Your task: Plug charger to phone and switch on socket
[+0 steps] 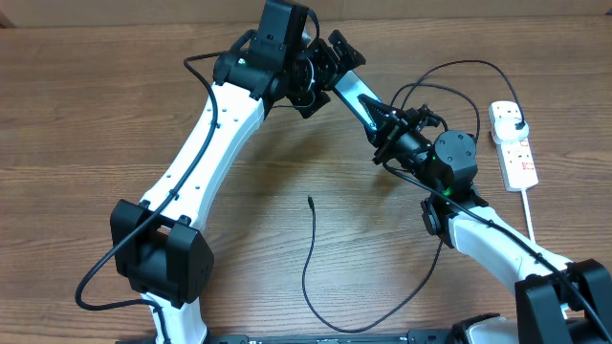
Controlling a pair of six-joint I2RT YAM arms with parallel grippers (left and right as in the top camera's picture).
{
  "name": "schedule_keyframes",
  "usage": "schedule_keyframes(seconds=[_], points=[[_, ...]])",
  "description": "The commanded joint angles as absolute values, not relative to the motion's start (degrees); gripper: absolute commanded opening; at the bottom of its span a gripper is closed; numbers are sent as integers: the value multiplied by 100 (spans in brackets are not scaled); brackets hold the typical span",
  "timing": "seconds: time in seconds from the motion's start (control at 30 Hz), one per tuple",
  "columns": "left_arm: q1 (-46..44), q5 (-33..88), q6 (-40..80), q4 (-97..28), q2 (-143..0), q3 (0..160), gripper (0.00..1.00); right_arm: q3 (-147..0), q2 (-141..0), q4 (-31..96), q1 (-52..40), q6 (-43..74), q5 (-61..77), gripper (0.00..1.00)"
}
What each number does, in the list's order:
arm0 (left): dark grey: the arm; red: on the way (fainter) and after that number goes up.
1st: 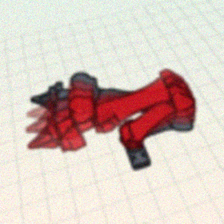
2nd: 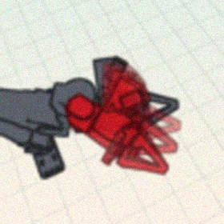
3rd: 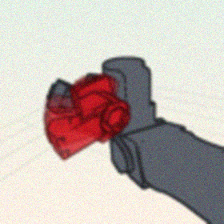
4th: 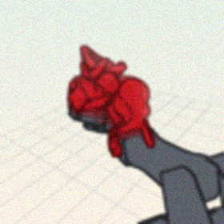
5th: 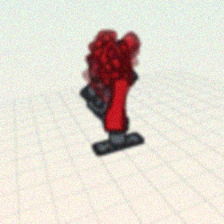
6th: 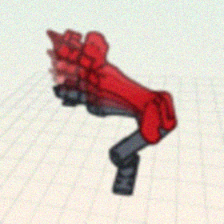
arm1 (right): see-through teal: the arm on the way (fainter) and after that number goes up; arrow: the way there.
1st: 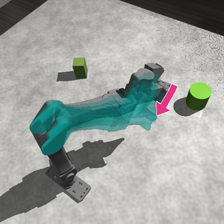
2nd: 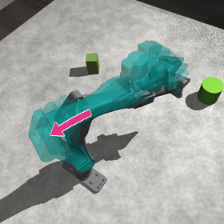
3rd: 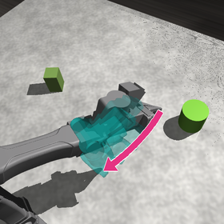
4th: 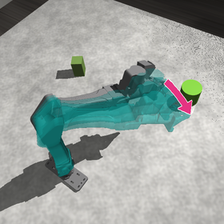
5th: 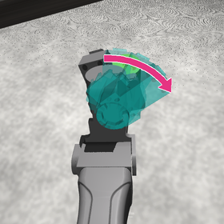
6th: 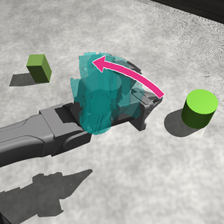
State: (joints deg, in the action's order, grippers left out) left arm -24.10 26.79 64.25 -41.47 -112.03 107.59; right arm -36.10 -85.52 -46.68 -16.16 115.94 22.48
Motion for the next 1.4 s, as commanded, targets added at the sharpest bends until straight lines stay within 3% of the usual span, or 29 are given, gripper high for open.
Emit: schedule_keyframes(seconds=[0.0, 1.37], points=[[-2517, 2550, 6274, -4115, -11218, 10726, 100, -3795, -8488, -4923, -1599, 12385, 2163, 4], [-2705, 2248, 6386, -3839, -11218, 10724, 100, -3795, -8488, -5439, -1610, 12385, 2379, 4]])
